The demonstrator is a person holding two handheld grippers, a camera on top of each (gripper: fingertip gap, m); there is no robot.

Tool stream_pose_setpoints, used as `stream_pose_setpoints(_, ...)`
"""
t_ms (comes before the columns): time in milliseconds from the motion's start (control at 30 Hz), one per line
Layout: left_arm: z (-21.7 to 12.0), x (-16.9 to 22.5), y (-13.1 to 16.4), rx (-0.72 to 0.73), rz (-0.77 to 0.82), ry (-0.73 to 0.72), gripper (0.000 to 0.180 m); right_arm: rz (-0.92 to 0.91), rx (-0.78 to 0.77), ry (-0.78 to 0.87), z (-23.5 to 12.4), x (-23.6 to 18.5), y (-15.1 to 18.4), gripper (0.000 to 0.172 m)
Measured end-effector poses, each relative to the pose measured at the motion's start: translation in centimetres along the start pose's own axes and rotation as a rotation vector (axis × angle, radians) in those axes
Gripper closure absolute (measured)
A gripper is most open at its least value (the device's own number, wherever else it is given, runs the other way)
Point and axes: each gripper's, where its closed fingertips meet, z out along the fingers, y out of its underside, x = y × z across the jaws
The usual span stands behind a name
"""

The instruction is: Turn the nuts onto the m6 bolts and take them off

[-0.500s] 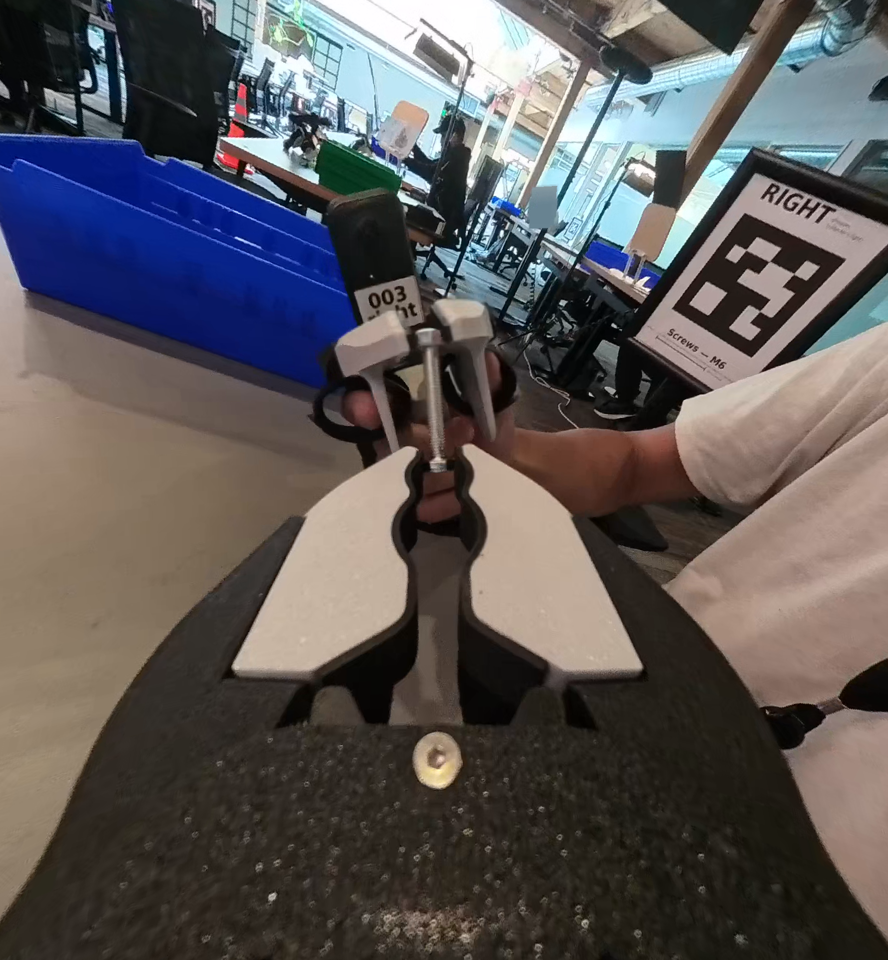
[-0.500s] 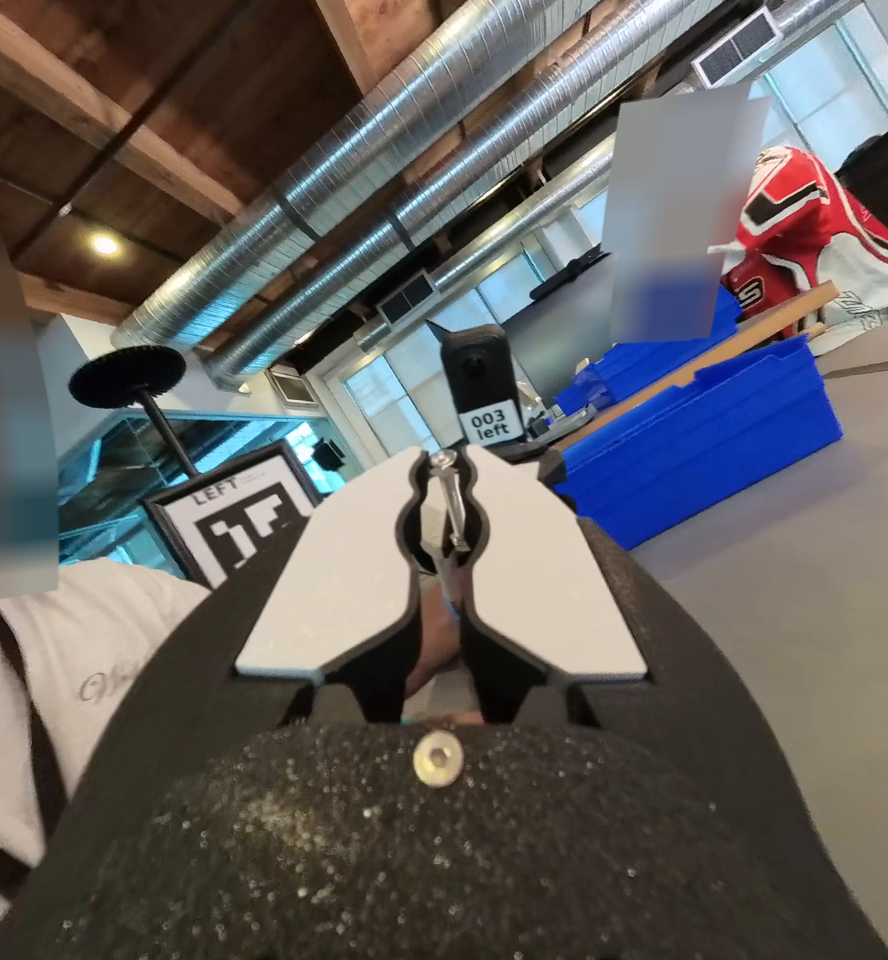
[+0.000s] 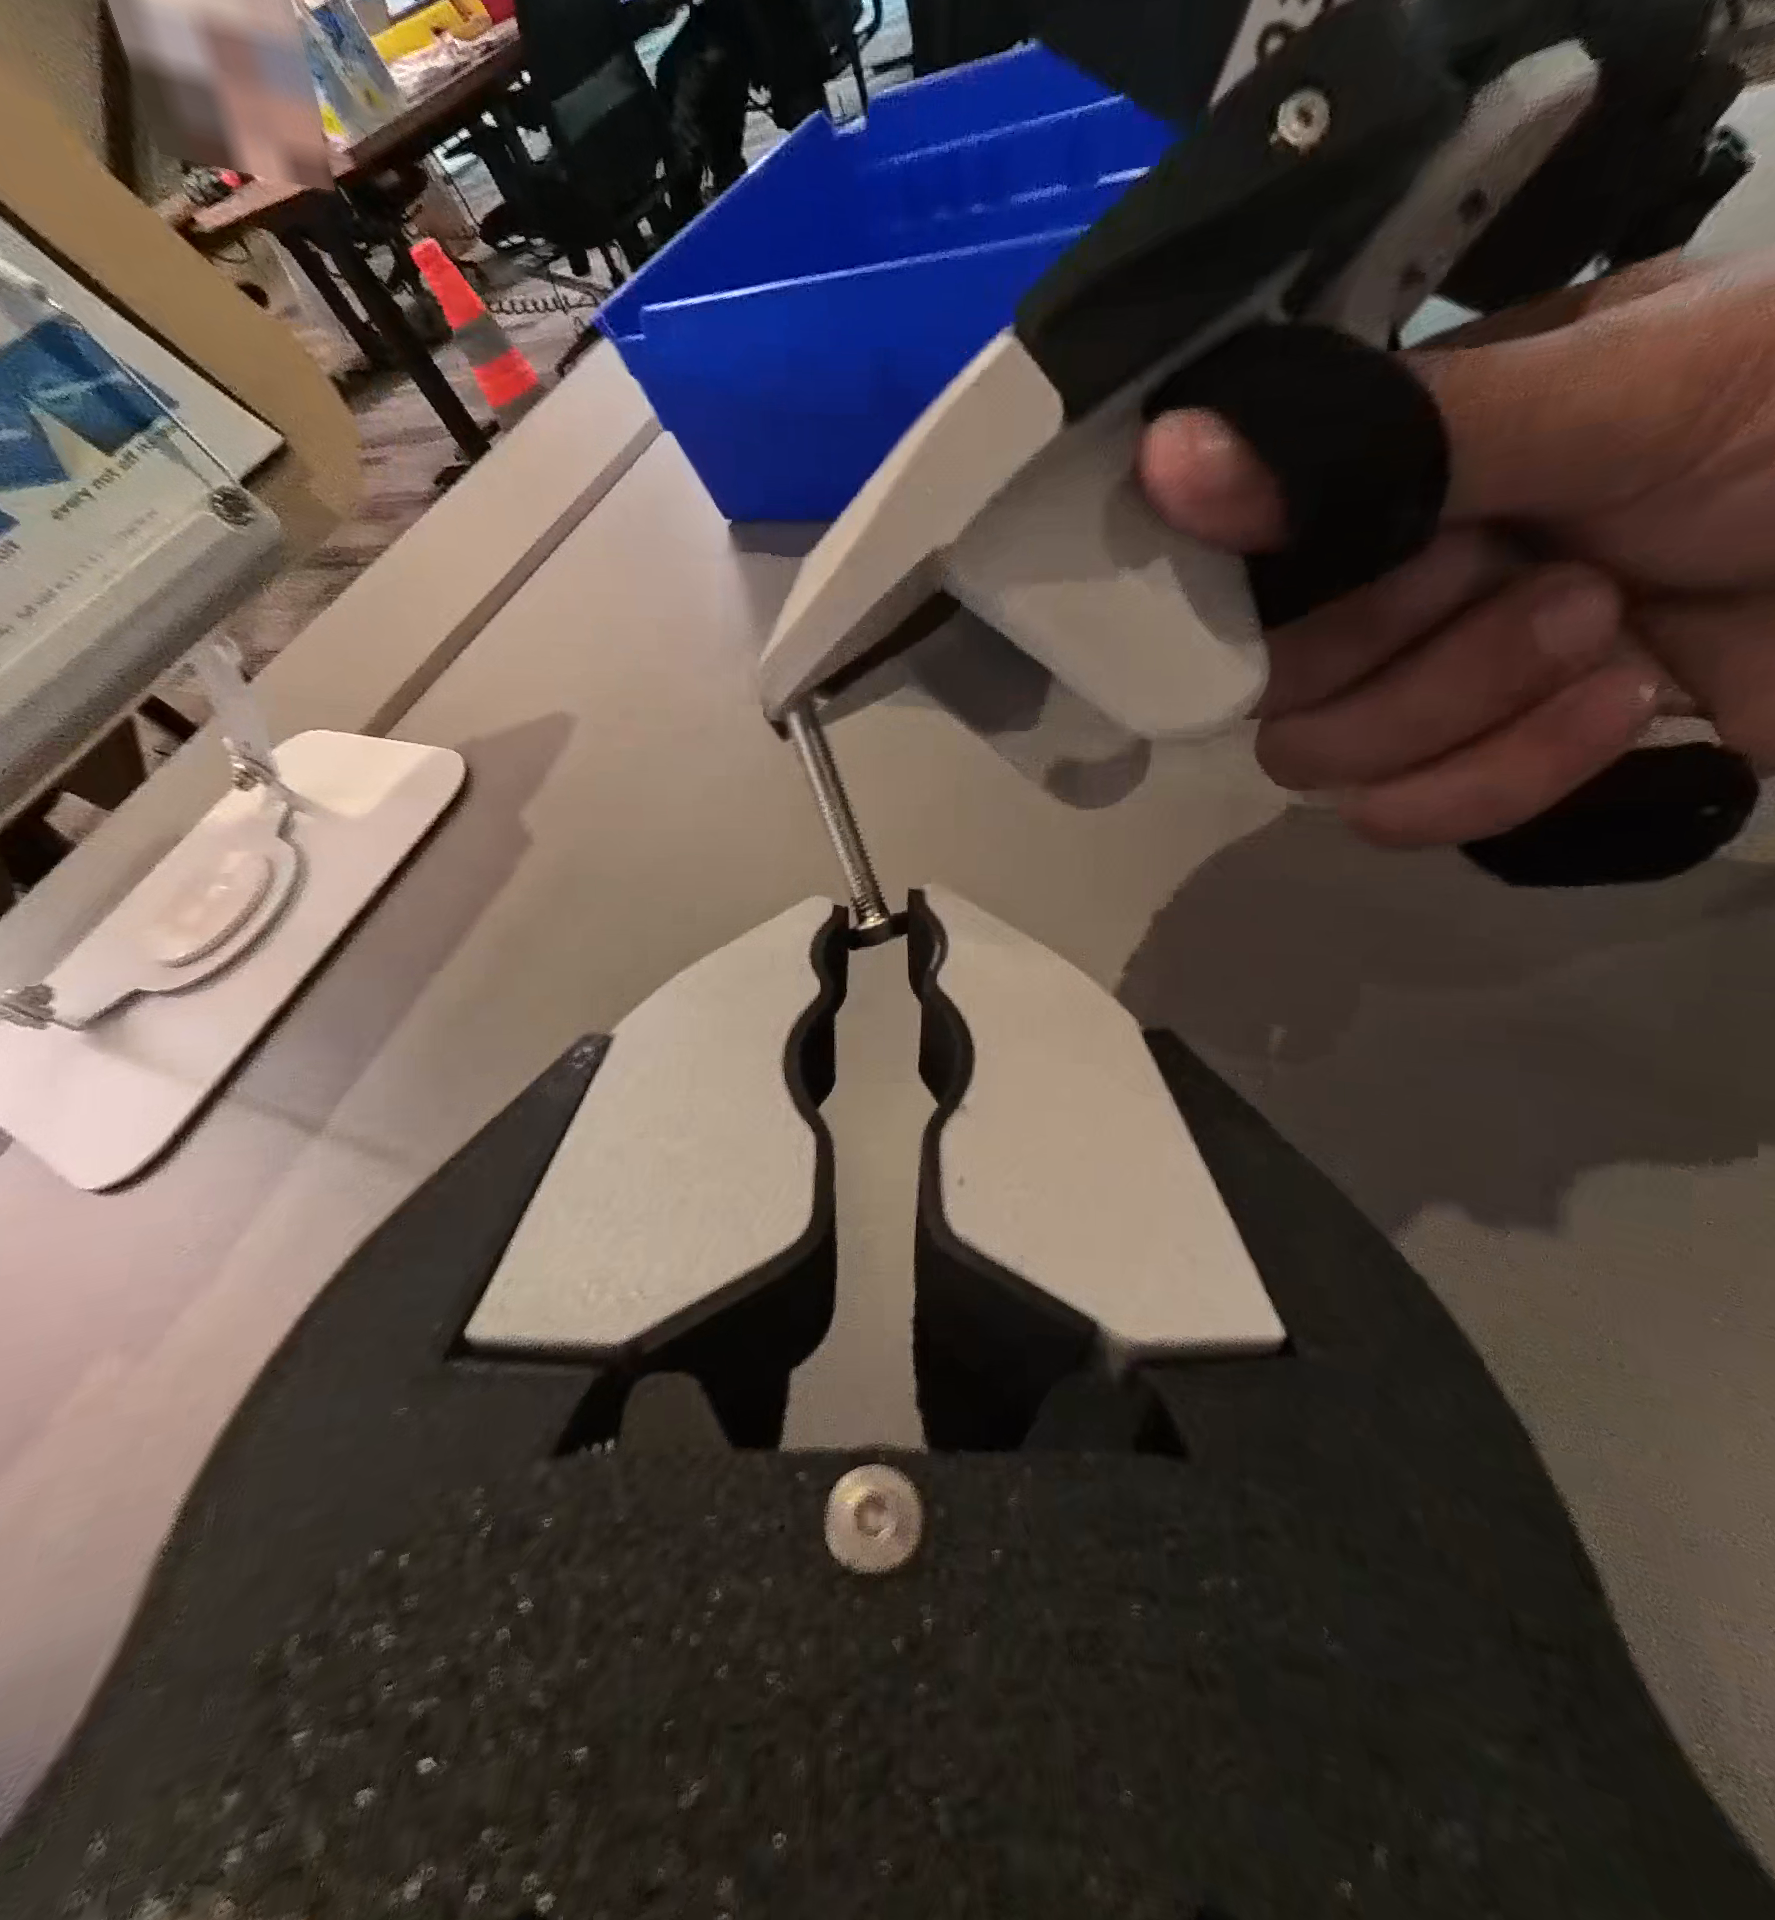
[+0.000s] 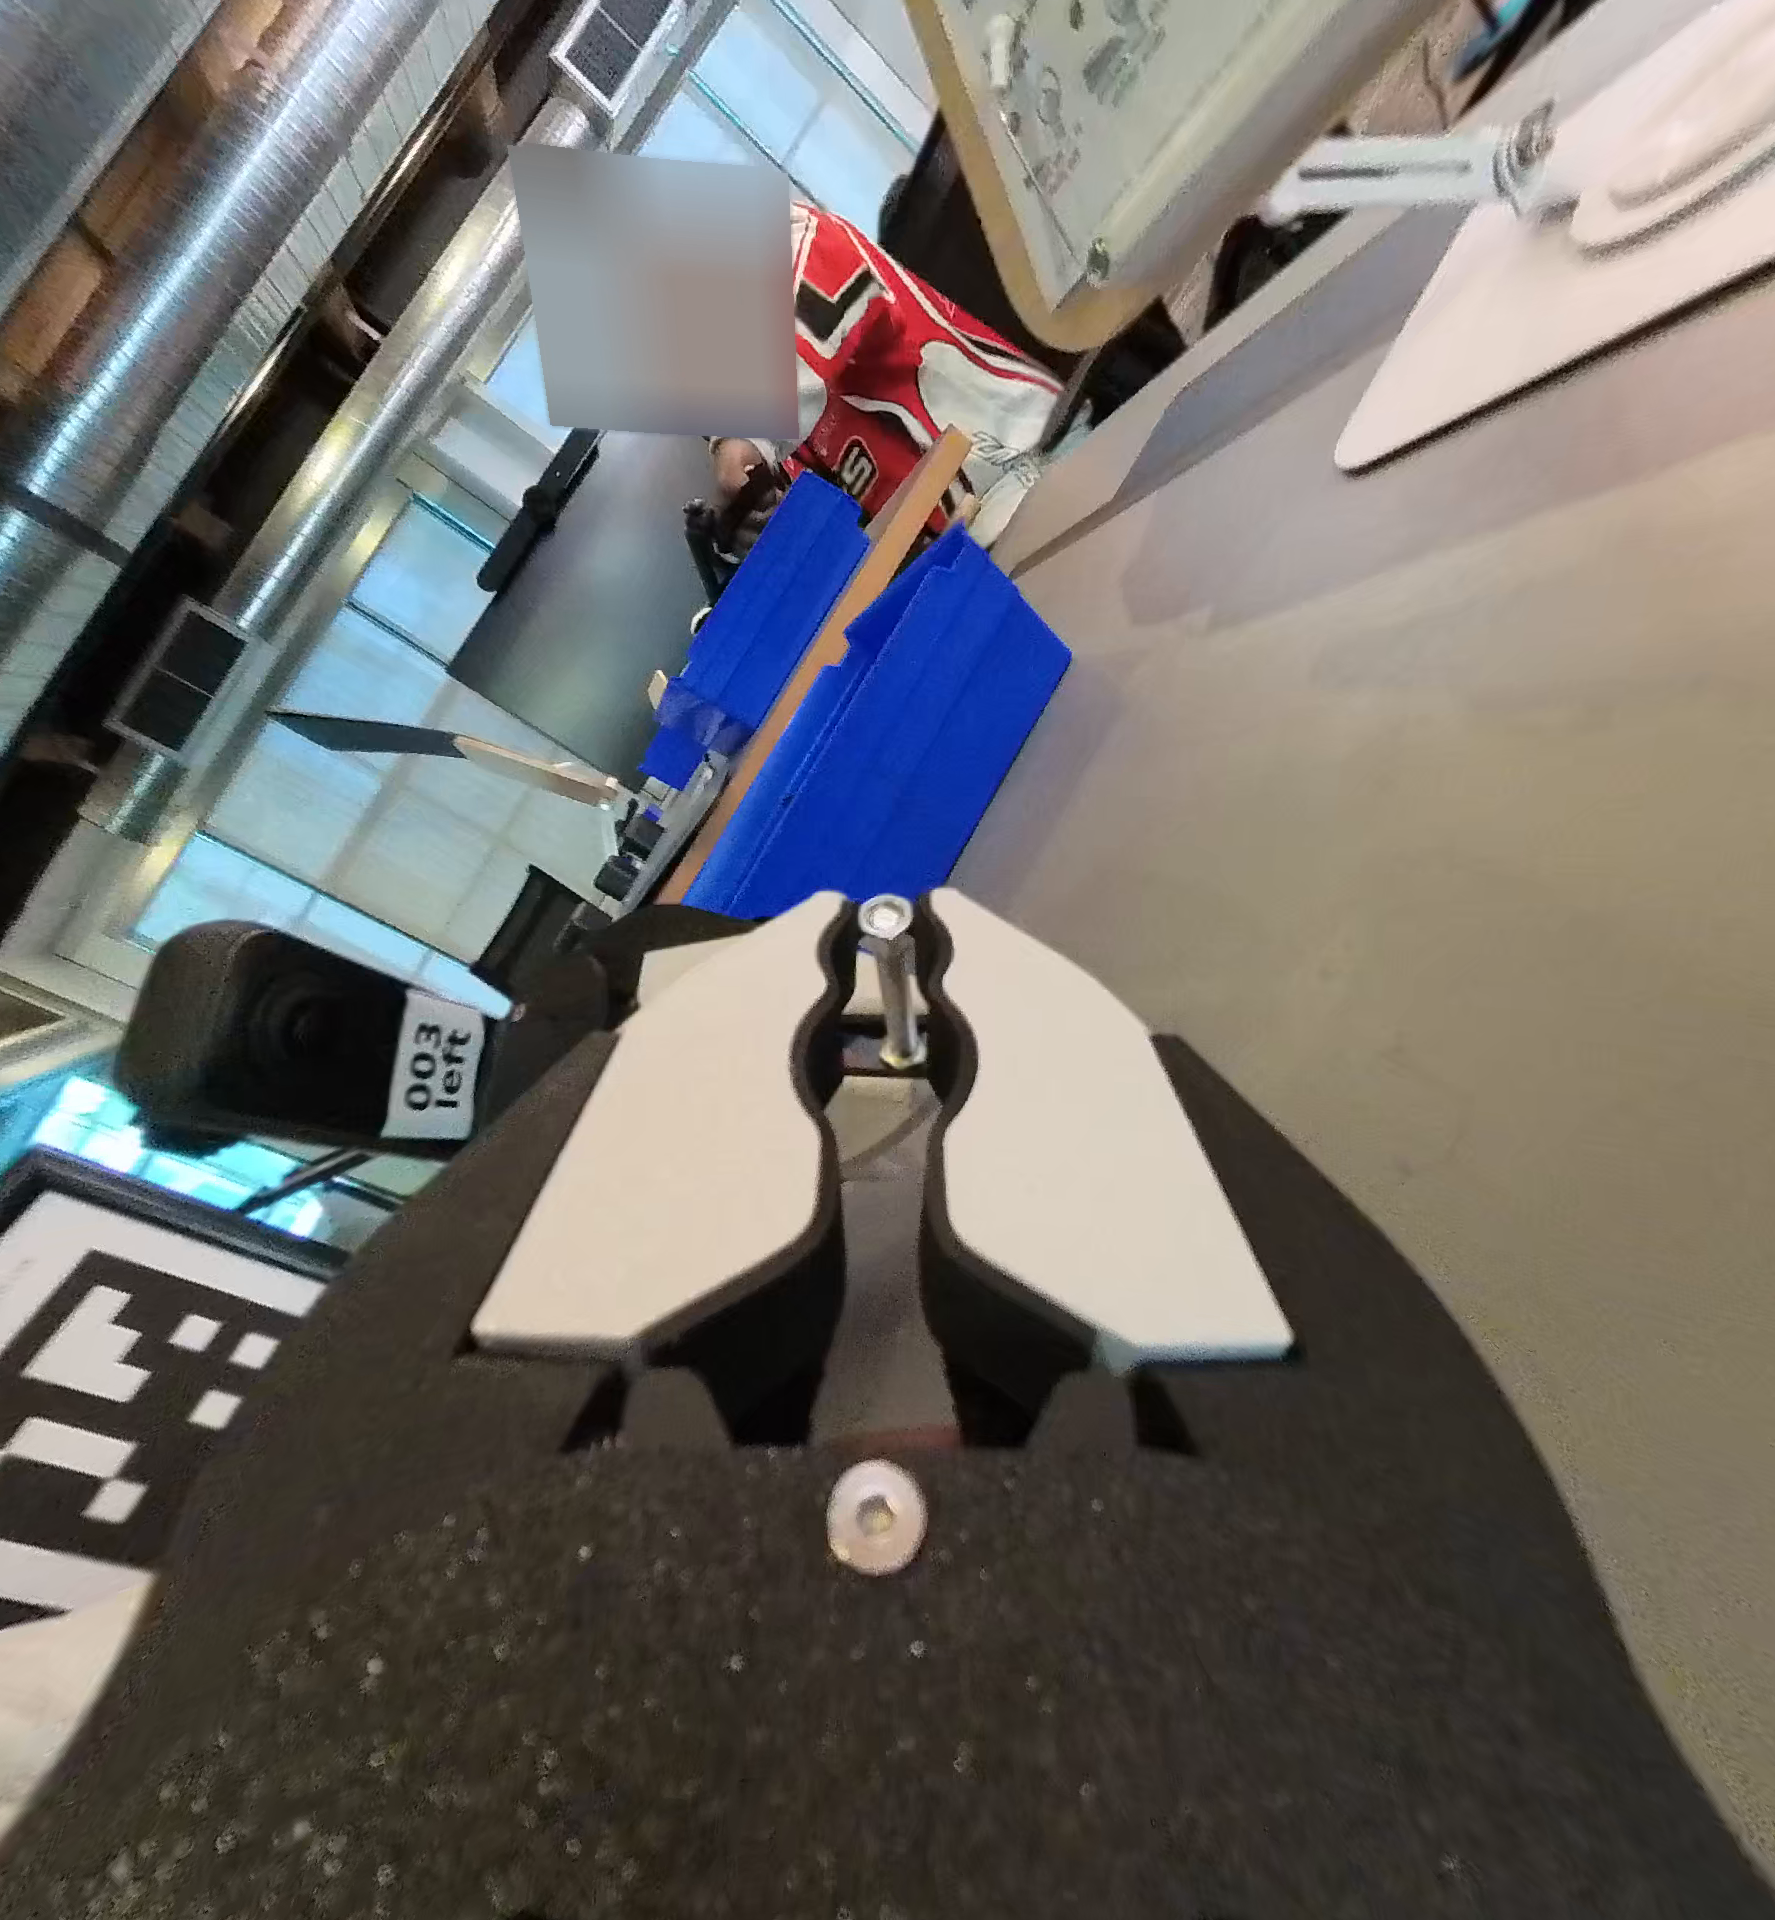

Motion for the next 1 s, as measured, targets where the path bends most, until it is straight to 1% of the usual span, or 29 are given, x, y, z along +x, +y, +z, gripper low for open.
stream_pose_setpoints(100, -0.5, 0.0, -0.7, 0.051, -0.128, 0.096, 0.17, 0.017, 0.002, -0.062, -0.2, -0.5, -0.2, 0.162)
stream_pose_setpoints(133, -0.8, 0.0, -1.0, 0.077, -0.182, 0.141, 0.17, 0.013, 0.011, -0.117, -0.2, -1.1, -0.5, 0.16)
stream_pose_setpoints(233, -2.0, -0.1, -2.2, 0.166, -0.328, 0.267, 0.17, -0.008, 0.073, -0.335, -0.8, -3.2, -1.8, 0.129)
stream_pose_setpoints(267, -2.5, -0.1, -2.6, 0.198, -0.372, 0.312, 0.17, -0.027, 0.08, -0.4, -1.0, -3.9, -1.8, 0.127)
stream_pose_setpoints(367, -3.7, 0.6, -3.9, 0.274, -0.489, 0.481, 0.17, -0.11, 0.068, -0.546, -1.5, -5.6, -0.9, 0.128)
stream_pose_setpoints(400, -4.1, 1.1, -4.2, 0.286, -0.52, 0.553, 0.17, -0.15, 0.06, -0.571, -1.5, -5.9, -0.4, 0.127)
stream_pose_setpoints(467, -4.7, 1.6, -4.7, 0.309, -0.558, 0.638, 0.17, -0.217, 0.071, -0.592, -1.6, -6.4, 0.1, 0.13)
stream_pose_setpoints(500, -4.9, 1.9, -4.8, 0.313, -0.564, 0.668, 0.17, -0.231, 0.093, -0.606, -1.9, -6.7, 0.0, 0.134)
stream_pose_setpoints(533, -4.9, 1.9, -4.9, 0.315, -0.565, 0.668, 0.17, -0.245, 0.107, -0.614, -2.1, -6.9, -0.1, 0.143)
stream_pose_setpoints(567, -5.0, 1.9, -4.9, 0.317, -0.559, 0.669, 0.17, -0.269, 0.104, -0.593, -2.1, -6.8, -0.1, 0.156)
stream_pose_setpoints(600, -5.0, 2.1, -4.8, 0.31, -0.552, 0.673, 0.17, -0.298, 0.091, -0.549, -1.9, -6.4, 0.0, 0.162)
stream_pose_setpoints(700, -4.2, 2.2, -4.3, 0.272, -0.512, 0.617, 0.17, -0.316, 0.061, -0.476, -1.5, -5.8, 0.0, 0.162)
stream_pose_setpoints(800, -2.9, 1.7, -3.1, 0.207, -0.399, 0.453, 0.17, -0.319, 0.022, -0.335, -0.6, -4.6, -0.1, 0.162)
stream_pose_setpoints(900, -1.6, 0.8, -1.9, 0.137, -0.262, 0.258, 0.17, -0.311, -0.01, -0.143, -0.1, -2.8, -0.3, 0.162)
stream_pose_setpoints(1000, -1.0, -0.1, -1.2, 0.085, -0.137, 0.101, 0.17, -0.231, -0.048, 0.018, -0.3, -1.1, -0.4, 0.162)
